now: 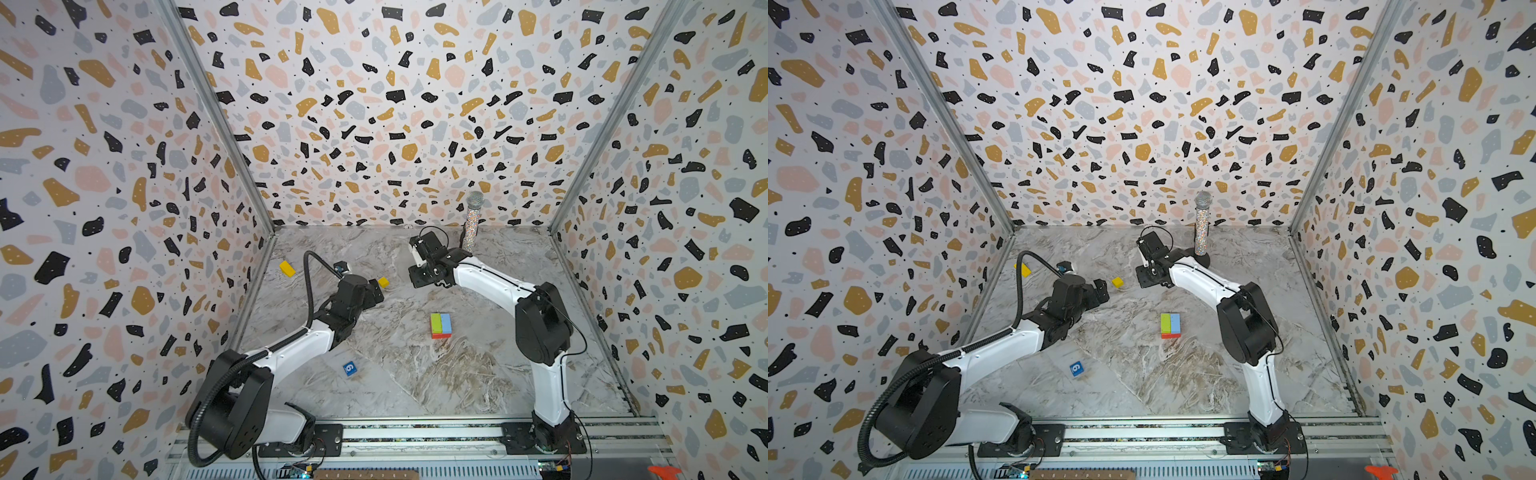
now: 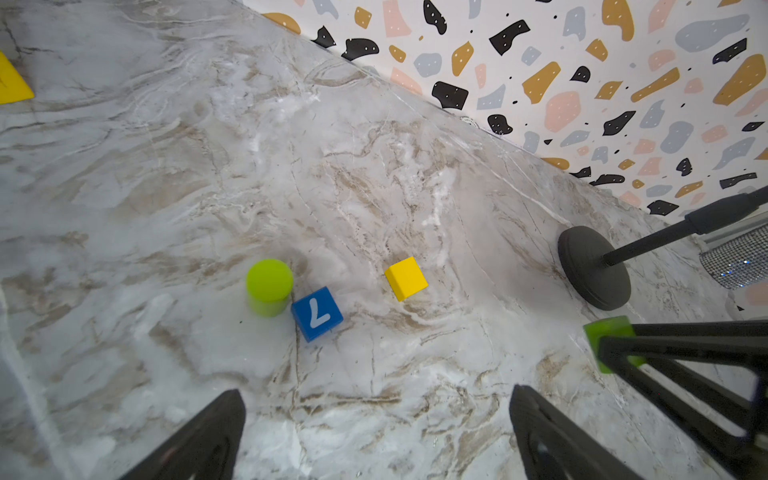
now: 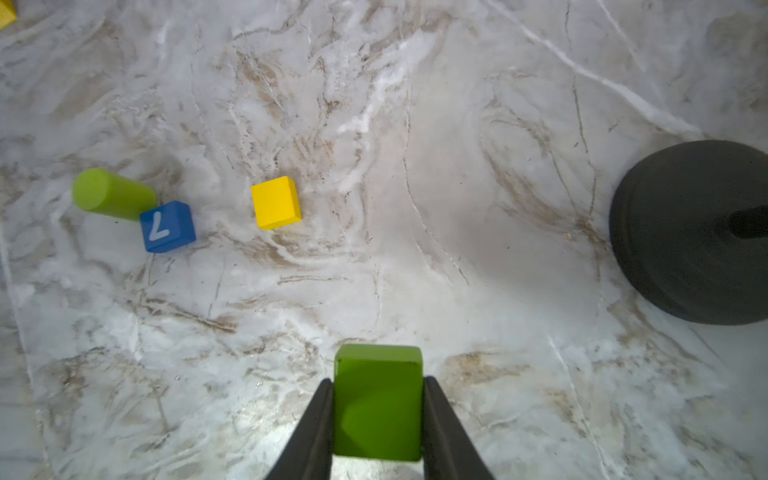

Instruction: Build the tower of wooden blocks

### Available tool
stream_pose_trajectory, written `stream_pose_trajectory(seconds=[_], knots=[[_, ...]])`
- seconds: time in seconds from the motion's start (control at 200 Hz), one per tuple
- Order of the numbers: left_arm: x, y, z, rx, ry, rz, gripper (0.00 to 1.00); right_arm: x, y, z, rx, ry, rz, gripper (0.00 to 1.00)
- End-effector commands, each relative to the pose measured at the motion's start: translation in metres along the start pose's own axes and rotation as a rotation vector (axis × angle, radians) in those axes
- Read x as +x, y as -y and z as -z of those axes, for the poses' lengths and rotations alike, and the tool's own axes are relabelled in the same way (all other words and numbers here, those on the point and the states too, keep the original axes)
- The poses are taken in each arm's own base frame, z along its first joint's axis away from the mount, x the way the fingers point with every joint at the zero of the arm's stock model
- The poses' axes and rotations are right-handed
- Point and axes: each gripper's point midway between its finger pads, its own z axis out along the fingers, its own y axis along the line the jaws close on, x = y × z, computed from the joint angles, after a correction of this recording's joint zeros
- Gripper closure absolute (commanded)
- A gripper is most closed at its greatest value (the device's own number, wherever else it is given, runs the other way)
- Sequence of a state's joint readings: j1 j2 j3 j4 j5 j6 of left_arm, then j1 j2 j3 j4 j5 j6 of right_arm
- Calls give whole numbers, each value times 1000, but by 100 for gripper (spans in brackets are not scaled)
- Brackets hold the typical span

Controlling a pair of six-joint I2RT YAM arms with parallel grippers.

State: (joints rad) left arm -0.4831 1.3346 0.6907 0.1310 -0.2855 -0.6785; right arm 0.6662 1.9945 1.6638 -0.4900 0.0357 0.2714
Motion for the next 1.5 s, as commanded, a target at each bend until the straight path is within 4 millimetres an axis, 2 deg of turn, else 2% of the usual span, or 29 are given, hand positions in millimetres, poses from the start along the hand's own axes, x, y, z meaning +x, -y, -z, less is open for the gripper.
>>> stream_pose_trajectory(seconds=[0.0,0.24,0.43,0.571,0.806,0.926,1.146,1.492], knots=[[5,8,10,13,0,-22,0,0,1,26,8,35,-14,68],[18,14,31,-20,8,-68,0,28,9,61,17,34,-21,68],[24,14,43,-52,21,-83,0,53,22,91,89,49,-87,68],[28,17,48,-69,19,-102,0,71,24,104,82,58,-136,69],[31,15,58,-75,22,-107,0,90,15,119,96,55,-155,72],[33,9,63,-74,21,-113,0,101,10,117,91,45,-174,72],[36,-2,68,-92,21,-156,0,122,8,102,91,10,-243,72],[43,-3,68,-70,5,-189,0,137,10,86,153,-31,-303,75]])
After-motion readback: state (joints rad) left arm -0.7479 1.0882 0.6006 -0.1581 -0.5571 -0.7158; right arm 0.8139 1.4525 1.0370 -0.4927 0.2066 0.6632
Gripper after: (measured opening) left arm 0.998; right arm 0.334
